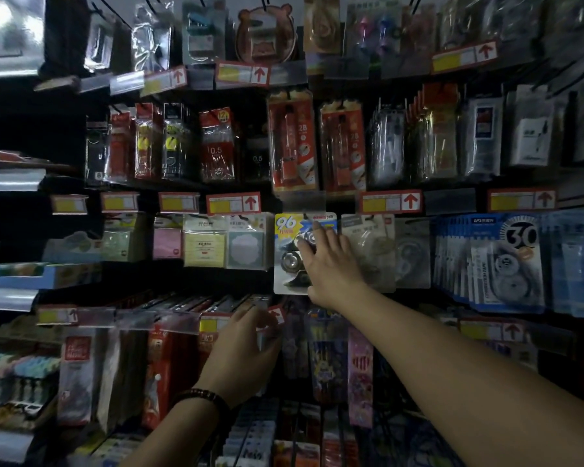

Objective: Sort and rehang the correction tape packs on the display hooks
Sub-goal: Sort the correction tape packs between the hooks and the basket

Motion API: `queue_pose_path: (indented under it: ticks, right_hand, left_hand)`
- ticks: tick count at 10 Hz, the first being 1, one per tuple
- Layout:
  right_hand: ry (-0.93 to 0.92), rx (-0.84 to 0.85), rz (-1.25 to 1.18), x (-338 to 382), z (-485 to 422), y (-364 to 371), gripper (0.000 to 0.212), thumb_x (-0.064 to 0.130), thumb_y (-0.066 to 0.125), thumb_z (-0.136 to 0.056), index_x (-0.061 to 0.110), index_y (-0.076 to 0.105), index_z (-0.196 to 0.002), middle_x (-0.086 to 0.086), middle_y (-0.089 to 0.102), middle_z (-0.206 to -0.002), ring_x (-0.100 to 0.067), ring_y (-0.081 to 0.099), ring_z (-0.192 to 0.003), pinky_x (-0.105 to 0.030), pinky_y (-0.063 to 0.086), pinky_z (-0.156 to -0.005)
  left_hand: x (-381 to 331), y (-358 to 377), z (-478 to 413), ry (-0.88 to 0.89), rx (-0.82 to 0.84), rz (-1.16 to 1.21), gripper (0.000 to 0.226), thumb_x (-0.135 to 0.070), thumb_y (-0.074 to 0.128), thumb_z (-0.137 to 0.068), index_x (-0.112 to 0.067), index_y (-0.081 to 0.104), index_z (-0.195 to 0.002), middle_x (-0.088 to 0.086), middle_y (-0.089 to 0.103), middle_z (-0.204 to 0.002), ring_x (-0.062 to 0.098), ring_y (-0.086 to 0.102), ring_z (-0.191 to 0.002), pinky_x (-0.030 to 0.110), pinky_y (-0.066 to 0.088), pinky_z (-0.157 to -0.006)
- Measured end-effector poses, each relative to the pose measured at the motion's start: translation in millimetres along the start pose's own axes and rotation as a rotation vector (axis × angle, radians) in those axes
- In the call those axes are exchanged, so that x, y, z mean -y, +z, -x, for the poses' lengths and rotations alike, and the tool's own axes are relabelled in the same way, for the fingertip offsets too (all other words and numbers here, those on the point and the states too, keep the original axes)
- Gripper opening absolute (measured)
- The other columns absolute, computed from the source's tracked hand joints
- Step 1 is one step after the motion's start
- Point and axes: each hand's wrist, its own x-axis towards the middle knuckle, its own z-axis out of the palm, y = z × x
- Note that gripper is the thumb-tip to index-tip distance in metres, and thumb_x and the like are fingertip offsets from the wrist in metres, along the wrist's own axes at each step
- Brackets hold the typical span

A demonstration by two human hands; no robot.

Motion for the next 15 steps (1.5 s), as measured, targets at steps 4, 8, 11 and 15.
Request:
queue_pose_path:
  ticks: [4, 8, 11, 15]
  right_hand:
    - [-0.117, -0.101, -0.446, 23, 157, 6, 0.039, 0.038, 0.055, -0.090, 0.016, 0.065, -0.121, -0.007, 0.057, -0.127, -0.029, 0.053, -0.120, -0.043, 0.042, -0.103]
    - [0.156, 0.691, -0.767, 89, 480, 155, 0.016, 0.030, 0.060, -0.094, 0.027, 0.065, -0.109, 0.002, 0.062, -0.110, -0.023, 0.061, -0.106, -0.041, 0.055, -0.087]
    - [0.436, 1.220, -0.845, 153, 659, 243, 0.015, 0.027, 0.073, -0.089, 0.023, 0.072, -0.104, 0.000, 0.072, -0.103, -0.021, 0.070, -0.095, -0.040, 0.060, -0.083]
    - [0.455, 1.538, -0.897, 228, 769, 337, 0.063, 0.027, 0.070, -0.095, 0.022, 0.045, -0.153, -0.014, 0.056, -0.147, -0.034, 0.054, -0.135, -0.041, 0.046, -0.112]
  left_hand:
    - [-21, 18, 101, -0.037, 0.271, -0.046, 0.006, -0.038, 0.064, -0.092, -0.041, 0.058, -0.094, -0.016, 0.066, -0.101, 0.008, 0.067, -0.091, 0.037, 0.060, -0.080]
    - [34, 136, 359, -0.284, 0.913, -0.177, 0.022, -0.038, 0.066, -0.102, -0.029, 0.075, -0.120, -0.011, 0.076, -0.121, 0.011, 0.072, -0.105, 0.005, 0.041, -0.066]
    - [82, 208, 476, -0.531, 1.291, -0.215, 0.032, -0.034, 0.067, -0.101, -0.017, 0.072, -0.129, 0.010, 0.073, -0.131, 0.027, 0.067, -0.123, 0.034, 0.053, -0.102]
    - [124, 278, 554, -0.792, 1.439, -0.058, 0.088, -0.053, 0.068, -0.094, -0.020, 0.028, -0.166, 0.012, 0.040, -0.167, 0.035, 0.042, -0.152, 0.050, 0.038, -0.125]
